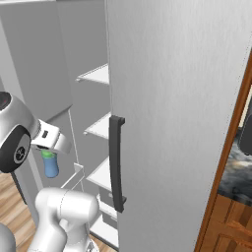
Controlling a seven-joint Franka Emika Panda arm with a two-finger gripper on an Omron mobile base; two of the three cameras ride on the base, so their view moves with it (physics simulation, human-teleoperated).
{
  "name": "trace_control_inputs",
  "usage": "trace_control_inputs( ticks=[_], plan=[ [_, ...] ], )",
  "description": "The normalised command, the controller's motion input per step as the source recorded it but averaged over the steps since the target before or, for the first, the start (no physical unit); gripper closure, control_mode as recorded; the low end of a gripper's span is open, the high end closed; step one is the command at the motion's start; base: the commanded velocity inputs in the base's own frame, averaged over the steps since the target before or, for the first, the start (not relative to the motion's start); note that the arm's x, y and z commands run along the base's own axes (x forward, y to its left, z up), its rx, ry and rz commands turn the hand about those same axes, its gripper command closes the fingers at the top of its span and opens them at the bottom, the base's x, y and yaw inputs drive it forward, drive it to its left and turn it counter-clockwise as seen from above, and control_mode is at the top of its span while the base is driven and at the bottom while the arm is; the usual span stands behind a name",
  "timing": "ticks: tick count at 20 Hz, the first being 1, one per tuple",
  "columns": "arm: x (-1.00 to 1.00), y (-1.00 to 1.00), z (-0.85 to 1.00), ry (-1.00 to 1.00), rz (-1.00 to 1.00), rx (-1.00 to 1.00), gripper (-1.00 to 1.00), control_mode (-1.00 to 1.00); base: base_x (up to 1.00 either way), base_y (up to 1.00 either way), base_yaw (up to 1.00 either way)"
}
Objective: Take the bottled waters from the counter and place them in the freezer to freeze. Close the freezer door after placing the bottles.
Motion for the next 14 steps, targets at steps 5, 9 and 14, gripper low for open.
trace_control_inputs(
  ticks=[5, 9, 14],
  plan=[
    [0.00, 0.00, 0.00, 0.00, 0.00, 0.00, 1.00, 1.00, 0.11, 0.02, 0.00],
    [0.00, 0.00, 0.00, 0.00, 0.00, 0.00, 1.00, 1.00, 0.22, 0.04, 0.00],
    [0.00, 0.00, 0.00, 0.00, 0.00, 0.00, 1.00, 1.00, 0.22, 0.02, 0.00]
  ],
)
